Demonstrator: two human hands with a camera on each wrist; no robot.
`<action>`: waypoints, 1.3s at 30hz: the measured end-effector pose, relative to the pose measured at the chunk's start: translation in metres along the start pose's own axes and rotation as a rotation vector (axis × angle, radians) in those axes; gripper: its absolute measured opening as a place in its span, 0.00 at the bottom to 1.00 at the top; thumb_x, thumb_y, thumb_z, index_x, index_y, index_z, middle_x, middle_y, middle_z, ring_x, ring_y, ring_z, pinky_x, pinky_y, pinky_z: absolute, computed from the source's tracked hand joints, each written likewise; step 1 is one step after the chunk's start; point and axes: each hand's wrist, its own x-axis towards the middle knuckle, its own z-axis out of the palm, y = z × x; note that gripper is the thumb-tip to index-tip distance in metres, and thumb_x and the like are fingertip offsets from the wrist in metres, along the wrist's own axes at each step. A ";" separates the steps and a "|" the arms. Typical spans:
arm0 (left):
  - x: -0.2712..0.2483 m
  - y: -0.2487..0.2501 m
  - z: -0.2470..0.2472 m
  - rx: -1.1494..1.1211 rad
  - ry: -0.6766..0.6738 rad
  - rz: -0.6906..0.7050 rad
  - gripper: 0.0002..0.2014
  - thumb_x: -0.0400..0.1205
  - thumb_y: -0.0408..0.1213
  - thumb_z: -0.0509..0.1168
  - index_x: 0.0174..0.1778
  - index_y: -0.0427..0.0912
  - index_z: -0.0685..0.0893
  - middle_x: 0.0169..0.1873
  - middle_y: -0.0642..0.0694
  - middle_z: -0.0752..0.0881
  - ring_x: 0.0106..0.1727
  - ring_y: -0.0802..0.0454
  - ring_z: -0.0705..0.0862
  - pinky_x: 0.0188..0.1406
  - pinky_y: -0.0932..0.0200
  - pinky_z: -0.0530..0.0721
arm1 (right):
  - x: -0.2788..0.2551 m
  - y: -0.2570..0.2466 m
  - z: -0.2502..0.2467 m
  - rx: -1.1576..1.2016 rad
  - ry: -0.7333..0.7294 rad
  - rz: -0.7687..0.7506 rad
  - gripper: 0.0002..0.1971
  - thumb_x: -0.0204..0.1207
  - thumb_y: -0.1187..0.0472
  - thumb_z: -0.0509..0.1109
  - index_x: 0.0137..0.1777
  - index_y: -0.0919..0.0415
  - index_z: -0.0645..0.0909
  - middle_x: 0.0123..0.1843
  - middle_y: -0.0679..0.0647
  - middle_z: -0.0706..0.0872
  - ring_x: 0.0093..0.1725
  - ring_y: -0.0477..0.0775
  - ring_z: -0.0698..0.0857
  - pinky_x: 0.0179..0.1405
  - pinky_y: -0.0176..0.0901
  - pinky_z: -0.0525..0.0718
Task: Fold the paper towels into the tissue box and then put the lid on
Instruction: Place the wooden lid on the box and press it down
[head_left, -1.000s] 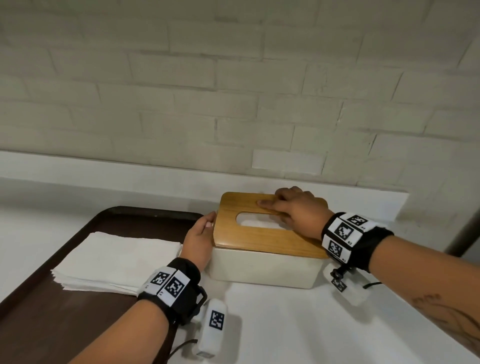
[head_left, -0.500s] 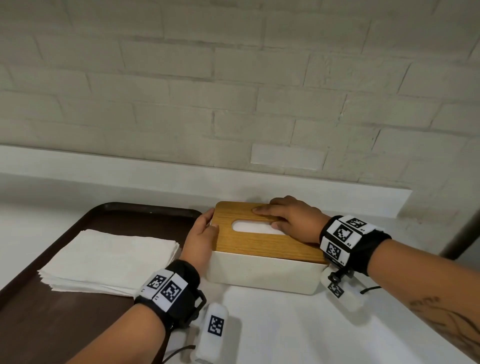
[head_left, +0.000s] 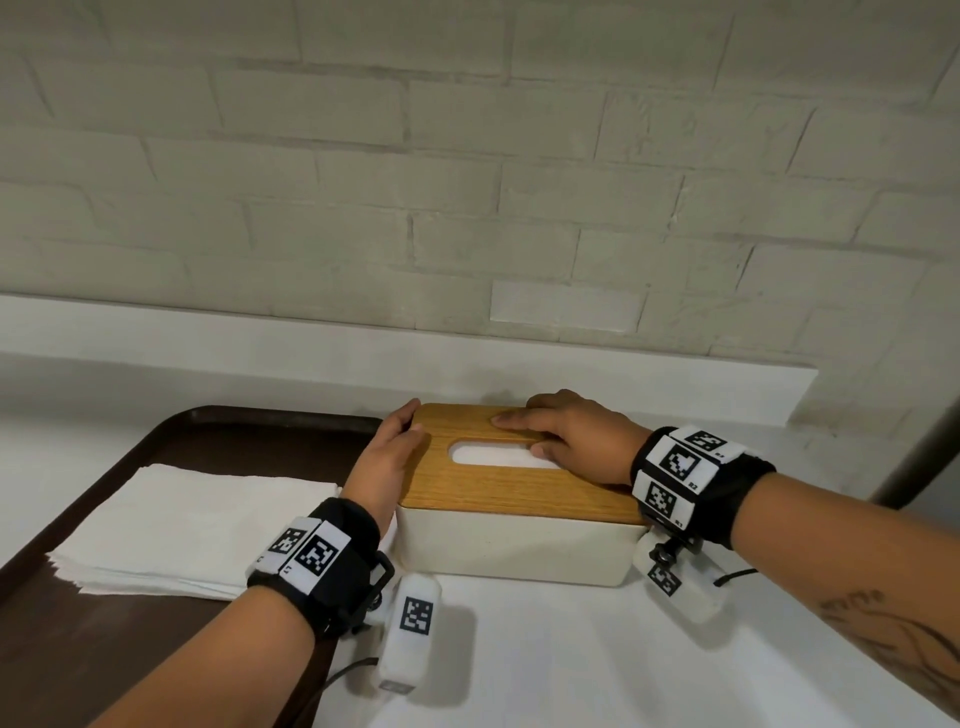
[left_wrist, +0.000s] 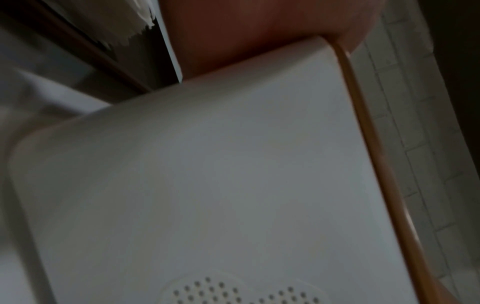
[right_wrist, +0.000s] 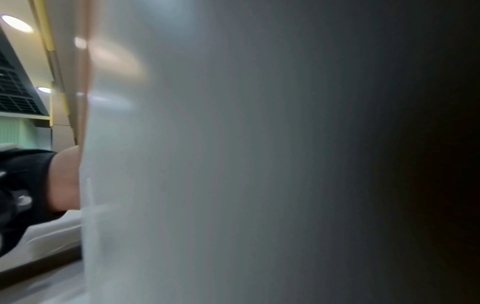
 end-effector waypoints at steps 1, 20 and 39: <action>0.000 0.000 -0.001 -0.010 -0.002 0.001 0.22 0.85 0.32 0.56 0.76 0.46 0.68 0.64 0.40 0.79 0.49 0.50 0.83 0.39 0.64 0.84 | 0.000 0.000 0.001 -0.004 0.005 0.000 0.25 0.83 0.56 0.60 0.75 0.32 0.64 0.72 0.48 0.72 0.72 0.55 0.68 0.70 0.61 0.71; 0.011 0.018 0.016 0.811 -0.048 0.058 0.34 0.77 0.35 0.68 0.78 0.40 0.59 0.58 0.43 0.74 0.53 0.50 0.76 0.51 0.59 0.74 | -0.008 -0.006 0.008 -0.099 -0.041 0.108 0.25 0.85 0.51 0.54 0.79 0.35 0.55 0.83 0.55 0.60 0.83 0.56 0.57 0.81 0.66 0.50; 0.014 0.013 0.014 0.812 -0.069 0.035 0.33 0.77 0.35 0.68 0.77 0.41 0.61 0.54 0.45 0.76 0.49 0.49 0.79 0.34 0.66 0.74 | -0.002 -0.028 -0.017 -0.538 -0.023 -0.342 0.17 0.77 0.57 0.67 0.64 0.41 0.82 0.53 0.55 0.78 0.56 0.59 0.74 0.52 0.51 0.68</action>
